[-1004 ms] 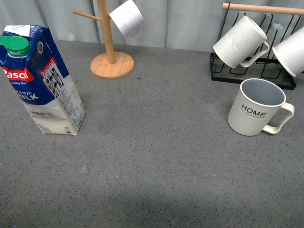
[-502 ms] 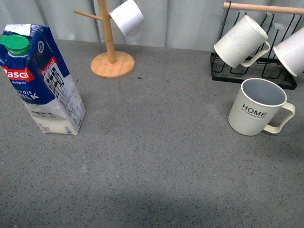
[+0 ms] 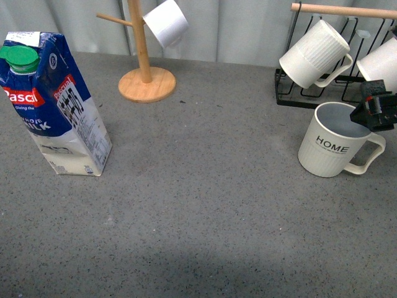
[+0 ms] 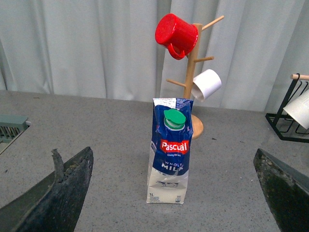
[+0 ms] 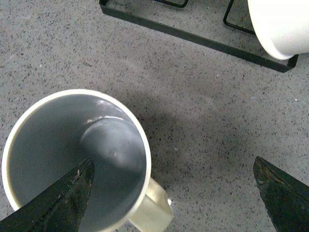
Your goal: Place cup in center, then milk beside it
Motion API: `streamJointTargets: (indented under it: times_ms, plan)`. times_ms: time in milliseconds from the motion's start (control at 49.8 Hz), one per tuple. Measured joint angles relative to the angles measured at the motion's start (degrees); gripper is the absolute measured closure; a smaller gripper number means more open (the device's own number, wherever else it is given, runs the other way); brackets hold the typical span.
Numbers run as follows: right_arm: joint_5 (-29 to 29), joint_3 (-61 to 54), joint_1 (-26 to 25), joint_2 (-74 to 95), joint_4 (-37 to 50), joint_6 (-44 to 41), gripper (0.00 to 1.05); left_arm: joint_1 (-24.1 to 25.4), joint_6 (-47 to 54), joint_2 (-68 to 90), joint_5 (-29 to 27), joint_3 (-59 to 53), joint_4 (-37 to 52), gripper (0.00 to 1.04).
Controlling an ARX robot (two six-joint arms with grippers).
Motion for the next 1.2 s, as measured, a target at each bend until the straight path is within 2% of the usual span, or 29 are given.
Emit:
streamJointTargets:
  times_ms: [341,382,743,944,1044,1205]
  plan:
    - [1.5,7.7,1.2,5.9,-6.8,4.4,0.1,0.0,0.0,0.0,0.0,0.0,0.0,0.06]
    - [1.8,7.9,1.3,6.3,-6.9,4.7,0.18,0.0,0.0,0.0,0.0,0.0,0.0,0.06]
    - [1.7,8.1,1.9,6.8,-7.2,5.8,0.65,0.0,0.0,0.0,0.0,0.0,0.0,0.06]
    - [1.9,9.5,2.0,6.8,-9.0,6.1,1.03,0.0,0.0,0.0,0.0,0.0,0.0,0.06]
    - [1.6,10.4,2.3,6.7,-9.3,5.3,1.03,0.0,0.0,0.0,0.0,0.0,0.0,0.06]
    - [-2.3,10.4,3.3,5.2,-10.6,1.8,1.03,0.0,0.0,0.0,0.0,0.0,0.0,0.06]
